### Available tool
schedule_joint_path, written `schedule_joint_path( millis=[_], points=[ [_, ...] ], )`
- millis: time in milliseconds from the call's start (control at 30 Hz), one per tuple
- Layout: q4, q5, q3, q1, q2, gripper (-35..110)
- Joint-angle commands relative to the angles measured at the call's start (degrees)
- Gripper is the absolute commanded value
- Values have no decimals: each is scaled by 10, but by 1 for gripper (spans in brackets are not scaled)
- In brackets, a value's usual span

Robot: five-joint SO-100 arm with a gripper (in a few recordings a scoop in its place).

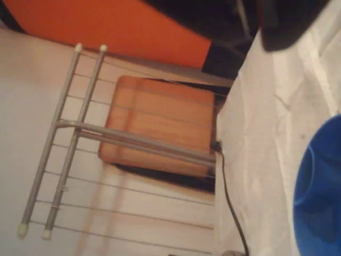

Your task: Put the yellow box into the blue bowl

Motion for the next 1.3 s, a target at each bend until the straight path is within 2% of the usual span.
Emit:
schedule_joint_path(
  millis=[0, 1267],
  points=[
    [-7, 4, -3, 2, 25, 0],
    [-22, 3, 8, -2, -6, 0]
  ],
)
